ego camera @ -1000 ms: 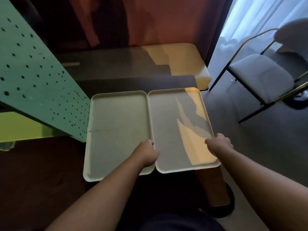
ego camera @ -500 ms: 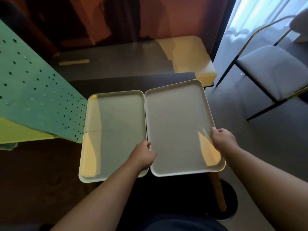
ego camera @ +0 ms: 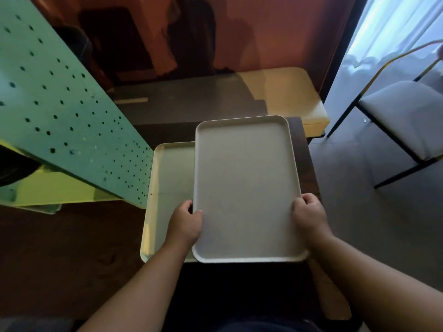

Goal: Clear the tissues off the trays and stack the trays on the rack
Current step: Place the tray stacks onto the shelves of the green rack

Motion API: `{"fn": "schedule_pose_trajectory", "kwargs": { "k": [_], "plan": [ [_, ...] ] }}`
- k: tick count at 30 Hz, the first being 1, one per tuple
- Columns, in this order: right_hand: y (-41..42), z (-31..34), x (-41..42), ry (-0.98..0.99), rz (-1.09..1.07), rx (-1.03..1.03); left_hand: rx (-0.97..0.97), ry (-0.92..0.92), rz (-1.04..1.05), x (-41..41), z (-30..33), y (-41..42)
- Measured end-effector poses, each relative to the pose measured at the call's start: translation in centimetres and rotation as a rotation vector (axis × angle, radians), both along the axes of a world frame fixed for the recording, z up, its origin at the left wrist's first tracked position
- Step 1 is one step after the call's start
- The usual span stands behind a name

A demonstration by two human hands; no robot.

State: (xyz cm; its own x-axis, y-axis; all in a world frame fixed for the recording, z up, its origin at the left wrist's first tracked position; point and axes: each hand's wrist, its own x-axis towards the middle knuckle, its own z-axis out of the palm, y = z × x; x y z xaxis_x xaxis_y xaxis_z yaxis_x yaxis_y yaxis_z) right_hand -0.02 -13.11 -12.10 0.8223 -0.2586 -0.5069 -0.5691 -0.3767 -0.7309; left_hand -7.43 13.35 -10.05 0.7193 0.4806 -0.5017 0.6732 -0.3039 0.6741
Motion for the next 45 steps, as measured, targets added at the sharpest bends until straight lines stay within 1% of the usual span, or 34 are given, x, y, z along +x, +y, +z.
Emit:
{"fn": "schedule_pose_trajectory", "kwargs": {
  "k": [5, 11, 14, 18, 23, 28, 33, 35, 37, 41, 43, 45],
  "plan": [
    [7.1, -1.1, -1.4, 0.047, 0.062, 0.072, 0.035, 0.049, 0.087, -1.8, -0.2, 6.6],
    [12.2, -2.1, -3.3, 0.093, 0.096, -0.014, -0.016, 0.114, 0.089, -3.2, -1.5, 12.0],
    [13.2, -2.5, -3.7, 0.101, 0.088, -0.059, -0.059, 0.117, 0.056, -3.6, -1.9, 13.2],
    [14.4, -2.8, -3.8, 0.117, 0.104, -0.092, -0.061, 0.11, -0.01, -4.1, -2.3, 14.1],
    [15.5, -3.2, -3.8, 0.116, 0.198, -0.177, -0.031, 0.09, 0.02, -4.3, -2.5, 14.5],
    [15.5, -3.7, -4.1, 0.111, 0.279, -0.301, -0.056, 0.078, 0.007, -4.7, -2.5, 14.5],
    [15.6, -3.9, -4.0, 0.141, 0.403, -0.383, -0.036, 0.115, 0.006, -4.7, -3.6, 15.1],
    [15.8, -3.9, -3.8, 0.152, 0.422, -0.423, -0.009, 0.152, -0.032, -4.7, -4.8, 15.7],
    [16.0, -3.8, -3.7, 0.157, 0.435, -0.453, -0.028, 0.202, -0.085, -4.5, -4.4, 15.9],
    [16.5, -3.5, -3.4, 0.195, 0.394, -0.434, -0.059, 0.259, -0.176, -4.0, -5.0, 16.3],
    [16.6, -3.1, -2.8, 0.256, 0.302, -0.366, -0.078, 0.273, -0.162, -4.0, -5.1, 16.6],
    [16.3, -2.5, -2.3, 0.318, 0.196, -0.291, -0.152, 0.264, -0.097, -3.9, -4.5, 16.5]
  ]
}}
